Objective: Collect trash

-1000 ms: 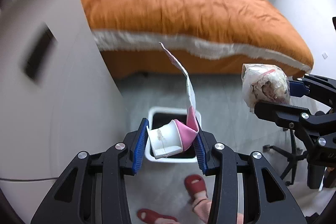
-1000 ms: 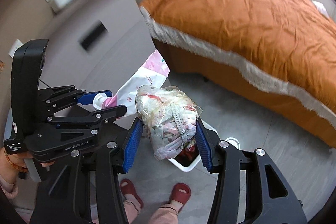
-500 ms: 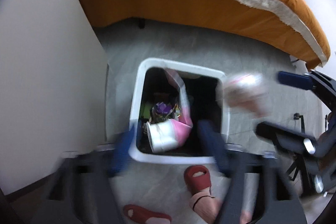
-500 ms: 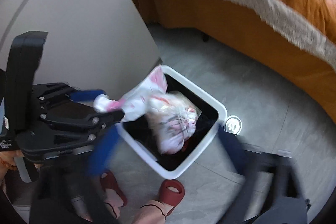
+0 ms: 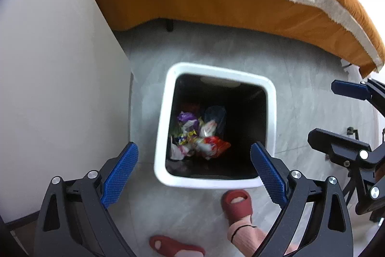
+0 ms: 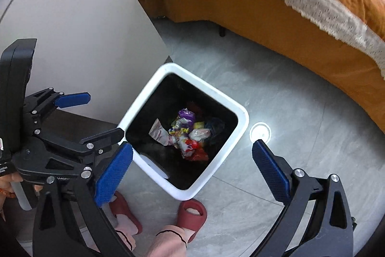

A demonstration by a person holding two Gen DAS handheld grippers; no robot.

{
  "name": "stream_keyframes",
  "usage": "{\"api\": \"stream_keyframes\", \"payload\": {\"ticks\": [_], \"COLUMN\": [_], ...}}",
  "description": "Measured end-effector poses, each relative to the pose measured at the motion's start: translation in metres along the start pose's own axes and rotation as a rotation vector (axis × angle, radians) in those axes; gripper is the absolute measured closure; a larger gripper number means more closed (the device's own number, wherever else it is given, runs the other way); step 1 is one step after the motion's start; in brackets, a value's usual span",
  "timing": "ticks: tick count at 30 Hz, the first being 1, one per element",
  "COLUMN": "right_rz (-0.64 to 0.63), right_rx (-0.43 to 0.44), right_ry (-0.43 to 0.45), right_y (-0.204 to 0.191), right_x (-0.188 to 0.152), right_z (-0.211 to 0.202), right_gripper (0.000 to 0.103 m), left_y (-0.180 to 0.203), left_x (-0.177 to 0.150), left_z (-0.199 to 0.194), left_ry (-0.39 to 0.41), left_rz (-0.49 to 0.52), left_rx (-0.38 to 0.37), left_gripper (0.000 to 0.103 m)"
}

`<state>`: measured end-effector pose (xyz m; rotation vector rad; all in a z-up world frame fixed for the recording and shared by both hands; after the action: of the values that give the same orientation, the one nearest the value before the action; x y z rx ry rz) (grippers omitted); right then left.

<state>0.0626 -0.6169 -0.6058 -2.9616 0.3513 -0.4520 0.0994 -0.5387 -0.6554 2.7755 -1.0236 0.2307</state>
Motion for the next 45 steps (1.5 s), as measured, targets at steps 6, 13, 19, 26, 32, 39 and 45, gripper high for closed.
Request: {"api": "stream_keyframes", "payload": {"ticks": [6, 13, 19, 26, 32, 39, 45], "right_rz": [0.007, 0.052, 0.098, 0.079, 0.013, -0.103, -0.231], "right_rx": [-0.039, -0.06, -0.082, -0.115, -0.066, 0.024, 0.074], "right_ry": [0.041, 0.128, 0.254, 0.444, 0.599, 0.697, 0.702], "right_y": [-0.008, -0.022, -0.047, -0.09, -0.142, -0.23, -0.317], "right_x": [0.011, 0.025, 0.033, 0.047, 0.076, 0.104, 0.123], "right_z": [-0.048, -0.125, -0.216, -0.331, -0.413, -0.457, -0.463], "right_gripper": [0.004, 0.004, 0.004, 0.004, 0.004, 0.004, 0.004], "left_y": [-0.001, 0.001, 0.001, -0.013, -0.043, -0.111, -0.173], "left_x": [0.015, 0.023, 0.025, 0.023, 0.011, -0.022, -0.065], "left_z": [-0.062, -0.156, -0.264, -0.388, -0.491, -0.574, -0.63], "left_ry": [0.058, 0.142, 0.274, 0.45, 0.59, 0.677, 0.743], "left_rz": [0.012, -0.021, -0.063, -0.121, -0.167, -0.277, -0.363], "left_rx": [0.024, 0.003, -0.005, 0.046, 0.113, 0.215, 0.34], "left_gripper": [0.008, 0.008, 0.007, 0.006, 0.005, 0.005, 0.005]}}
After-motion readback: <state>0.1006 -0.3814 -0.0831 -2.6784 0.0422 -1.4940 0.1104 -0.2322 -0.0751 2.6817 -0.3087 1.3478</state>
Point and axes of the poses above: each gripper's, at about its wrist camera, not at the fingertips, and z roughly the way its jaws point, y to its right, x to its top, the point moved 8 cm from there along z, roughly the way its jaws point, and after that the axes turned 4 degrees about -z, right-handed, at the moved point
